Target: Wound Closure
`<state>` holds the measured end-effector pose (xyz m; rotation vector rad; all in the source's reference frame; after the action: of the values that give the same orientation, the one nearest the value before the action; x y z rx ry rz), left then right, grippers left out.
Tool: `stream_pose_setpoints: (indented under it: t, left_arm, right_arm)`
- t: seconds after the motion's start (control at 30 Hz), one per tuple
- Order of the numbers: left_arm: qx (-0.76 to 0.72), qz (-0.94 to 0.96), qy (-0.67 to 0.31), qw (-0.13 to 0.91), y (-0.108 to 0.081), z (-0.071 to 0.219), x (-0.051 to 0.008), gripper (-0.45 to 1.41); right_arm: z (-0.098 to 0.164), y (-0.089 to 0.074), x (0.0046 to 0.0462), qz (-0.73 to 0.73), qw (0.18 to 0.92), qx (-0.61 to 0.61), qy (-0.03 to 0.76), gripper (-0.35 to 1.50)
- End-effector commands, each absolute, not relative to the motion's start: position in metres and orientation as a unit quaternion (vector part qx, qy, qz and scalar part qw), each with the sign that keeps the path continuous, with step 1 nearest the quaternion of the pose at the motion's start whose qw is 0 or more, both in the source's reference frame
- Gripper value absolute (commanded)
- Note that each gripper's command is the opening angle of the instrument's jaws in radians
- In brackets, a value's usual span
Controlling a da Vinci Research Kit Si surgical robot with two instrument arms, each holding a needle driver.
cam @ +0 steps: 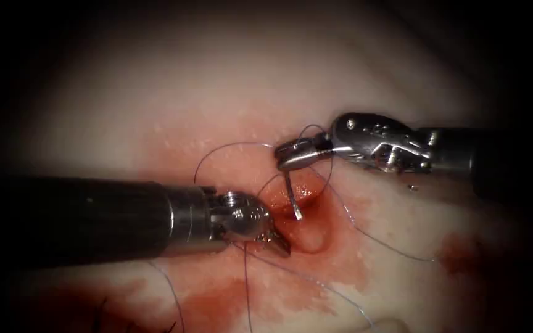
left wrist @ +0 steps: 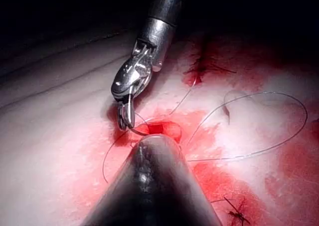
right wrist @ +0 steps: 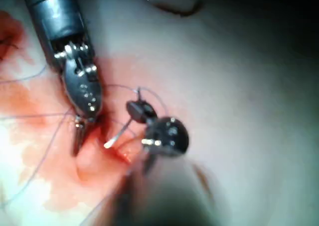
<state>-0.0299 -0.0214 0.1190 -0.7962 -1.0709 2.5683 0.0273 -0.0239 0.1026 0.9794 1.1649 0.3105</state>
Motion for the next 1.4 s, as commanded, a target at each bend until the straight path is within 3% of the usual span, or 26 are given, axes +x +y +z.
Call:
stream_pose_setpoints:
  t: [0.03, 0.77, 1.27, 1.4]
  left_arm:
    - [-0.273, 0.88, -0.368, 0.123, -0.0215, 0.1195, -0.0304, -0.2]
    - [-0.272, 0.88, -0.369, 0.125, -0.0215, 0.1195, -0.0303, -0.2]
    - [-0.272, 0.88, -0.369, 0.124, -0.0215, 0.1195, -0.0302, -0.2]
    - [-0.272, 0.88, -0.369, 0.124, -0.0215, 0.1195, -0.0302, -0.2]
  right_arm:
    - [0.1027, -0.0238, 0.0283, 0.143, 0.713, 0.445, 0.522, -0.35]
    - [0.1042, -0.0274, 0.0291, 0.182, 0.696, 0.598, 0.355, -0.35]
    - [0.1027, -0.0287, 0.028, 0.206, 0.67, 0.638, 0.32, -0.35]
    - [0.1033, -0.0278, 0.0294, 0.241, 0.668, 0.621, 0.33, -0.35]
